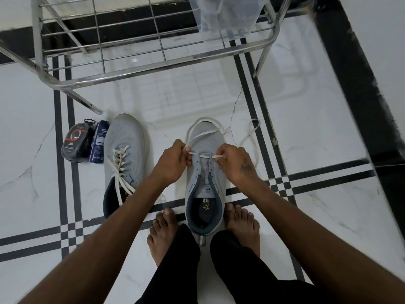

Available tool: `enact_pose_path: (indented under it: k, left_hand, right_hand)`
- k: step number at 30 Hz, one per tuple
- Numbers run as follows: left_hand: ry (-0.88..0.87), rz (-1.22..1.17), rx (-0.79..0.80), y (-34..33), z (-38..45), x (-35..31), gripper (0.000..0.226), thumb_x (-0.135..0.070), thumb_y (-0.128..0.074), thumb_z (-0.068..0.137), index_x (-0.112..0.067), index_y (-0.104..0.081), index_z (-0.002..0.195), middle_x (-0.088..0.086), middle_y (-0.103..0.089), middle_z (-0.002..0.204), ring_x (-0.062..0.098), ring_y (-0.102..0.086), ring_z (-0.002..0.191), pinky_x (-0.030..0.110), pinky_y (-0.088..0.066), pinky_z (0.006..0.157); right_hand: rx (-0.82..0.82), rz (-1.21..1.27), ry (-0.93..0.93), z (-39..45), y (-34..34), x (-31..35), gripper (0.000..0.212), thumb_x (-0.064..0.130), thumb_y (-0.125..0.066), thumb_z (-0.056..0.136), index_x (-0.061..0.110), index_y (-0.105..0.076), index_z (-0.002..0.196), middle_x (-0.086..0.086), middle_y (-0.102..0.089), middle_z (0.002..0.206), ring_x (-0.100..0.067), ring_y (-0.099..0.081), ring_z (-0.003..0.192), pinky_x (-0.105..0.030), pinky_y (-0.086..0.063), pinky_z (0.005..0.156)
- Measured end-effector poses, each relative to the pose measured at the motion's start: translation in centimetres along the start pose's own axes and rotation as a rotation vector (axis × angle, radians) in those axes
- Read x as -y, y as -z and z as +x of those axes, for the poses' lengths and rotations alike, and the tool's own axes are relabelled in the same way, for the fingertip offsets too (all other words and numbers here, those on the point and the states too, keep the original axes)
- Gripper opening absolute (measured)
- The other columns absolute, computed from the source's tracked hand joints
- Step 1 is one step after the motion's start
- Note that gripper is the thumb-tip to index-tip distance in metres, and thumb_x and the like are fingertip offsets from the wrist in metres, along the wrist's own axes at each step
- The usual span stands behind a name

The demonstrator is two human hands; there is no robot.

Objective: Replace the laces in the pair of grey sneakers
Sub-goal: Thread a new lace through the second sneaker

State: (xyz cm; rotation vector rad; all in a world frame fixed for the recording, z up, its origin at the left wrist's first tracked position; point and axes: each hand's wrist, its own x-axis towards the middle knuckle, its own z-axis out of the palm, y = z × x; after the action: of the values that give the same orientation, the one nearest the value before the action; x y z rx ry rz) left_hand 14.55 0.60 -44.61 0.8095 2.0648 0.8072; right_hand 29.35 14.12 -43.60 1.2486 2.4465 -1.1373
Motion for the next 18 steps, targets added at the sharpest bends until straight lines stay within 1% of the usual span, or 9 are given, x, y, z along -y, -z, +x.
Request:
enact_pose_path:
  k: [2, 4, 6, 9, 11, 12, 14, 16, 18]
  left_hand:
    - [-0.022, 0.029, -0.002, -0.11, 0.09, -0.08, 0.023, -0.034, -0.036, 0.106, -0.019, -0.045, 0.09, -0.005, -0.065, 0.082, 0.015, -0.065, 0.076, 0.03, -0.053, 0.072]
    - [-0.04, 0.055, -0.016, -0.2, 0.25, -0.03, 0.022, -0.032, -0.037, 0.106, -0.019, -0.043, 0.09, -0.004, -0.065, 0.082, 0.014, -0.064, 0.074, 0.023, -0.049, 0.067]
    - [-0.039, 0.079, -0.031, -0.21, 0.41, 0.14, 0.02, -0.03, -0.039, 0.105, -0.015, -0.044, 0.092, -0.002, -0.066, 0.083, 0.016, -0.065, 0.074, 0.024, -0.049, 0.066]
    - [-0.027, 0.101, -0.034, -0.39, 0.47, 0.22, 0.021, -0.031, -0.04, 0.105, -0.015, -0.045, 0.091, 0.0, -0.067, 0.084, 0.019, -0.065, 0.076, 0.029, -0.051, 0.069]
    - [-0.028, 0.114, -0.034, -0.46, 0.47, 0.07, 0.022, -0.031, -0.04, 0.105, -0.016, -0.044, 0.09, 0.001, -0.067, 0.085, 0.02, -0.065, 0.076, 0.032, -0.051, 0.069]
    - [-0.027, 0.119, -0.037, -0.47, 0.49, 0.0, 0.022, -0.032, -0.04, 0.105, -0.016, -0.044, 0.089, 0.001, -0.067, 0.085, 0.019, -0.065, 0.076, 0.031, -0.05, 0.068]
    - [-0.022, 0.126, -0.049, -0.5, 0.46, -0.1, 0.024, -0.033, -0.039, 0.105, -0.018, -0.043, 0.087, -0.002, -0.066, 0.082, 0.017, -0.064, 0.074, 0.025, -0.048, 0.064]
    - [-0.02, 0.138, -0.059, -0.56, 0.42, -0.16, 0.023, -0.031, -0.039, 0.105, -0.017, -0.043, 0.087, -0.003, -0.066, 0.081, 0.016, -0.063, 0.072, 0.02, -0.045, 0.061]
    - [-0.027, 0.152, -0.059, -0.56, 0.38, -0.21, 0.021, -0.029, -0.041, 0.105, -0.015, -0.043, 0.089, -0.002, -0.066, 0.081, 0.016, -0.063, 0.072, 0.02, -0.044, 0.06]
  right_hand:
    - [0.001, 0.003, -0.005, 0.03, 0.0, 0.02, 0.011, 0.026, -0.06, 0.098, 0.017, -0.064, 0.094, -0.001, -0.068, 0.081, -0.019, -0.067, 0.076, -0.039, -0.058, 0.077]
    - [0.003, 0.007, -0.014, 0.08, 0.0, 0.02, 0.012, 0.026, -0.059, 0.099, 0.017, -0.063, 0.091, -0.001, -0.067, 0.08, -0.019, -0.066, 0.075, -0.039, -0.058, 0.077]
    - [0.01, 0.022, -0.028, 0.0, 0.01, 0.0, 0.014, 0.025, -0.057, 0.099, 0.017, -0.061, 0.088, -0.001, -0.067, 0.079, -0.019, -0.066, 0.075, -0.04, -0.058, 0.076]
    - [-0.007, 0.011, -0.001, -0.35, 0.12, -0.08, 0.015, 0.025, -0.055, 0.1, 0.016, -0.059, 0.088, -0.001, -0.067, 0.08, -0.018, -0.065, 0.074, -0.037, -0.057, 0.07]
    - [-0.025, -0.005, 0.022, -0.48, 0.18, -0.09, 0.013, 0.023, -0.054, 0.1, 0.016, -0.055, 0.088, -0.001, -0.064, 0.076, -0.017, -0.061, 0.07, -0.03, -0.052, 0.06]
    - [-0.032, -0.011, 0.028, -0.53, 0.19, -0.04, 0.012, 0.021, -0.053, 0.099, 0.016, -0.053, 0.088, 0.0, -0.061, 0.073, -0.015, -0.058, 0.066, -0.027, -0.046, 0.053]
    - [-0.029, -0.006, 0.032, -0.57, 0.22, 0.11, 0.011, 0.017, -0.05, 0.098, 0.016, -0.051, 0.088, 0.002, -0.056, 0.069, -0.011, -0.051, 0.06, -0.023, -0.035, 0.048]
    - [-0.016, 0.017, 0.034, -0.61, 0.31, 0.27, 0.009, 0.014, -0.048, 0.097, 0.015, -0.049, 0.088, -0.002, -0.057, 0.07, -0.015, -0.052, 0.061, -0.024, -0.038, 0.049]
    - [0.003, 0.055, 0.023, -0.71, 0.54, 0.45, 0.009, 0.01, -0.045, 0.095, 0.015, -0.049, 0.089, -0.008, -0.062, 0.074, -0.024, -0.06, 0.068, -0.033, -0.049, 0.056]
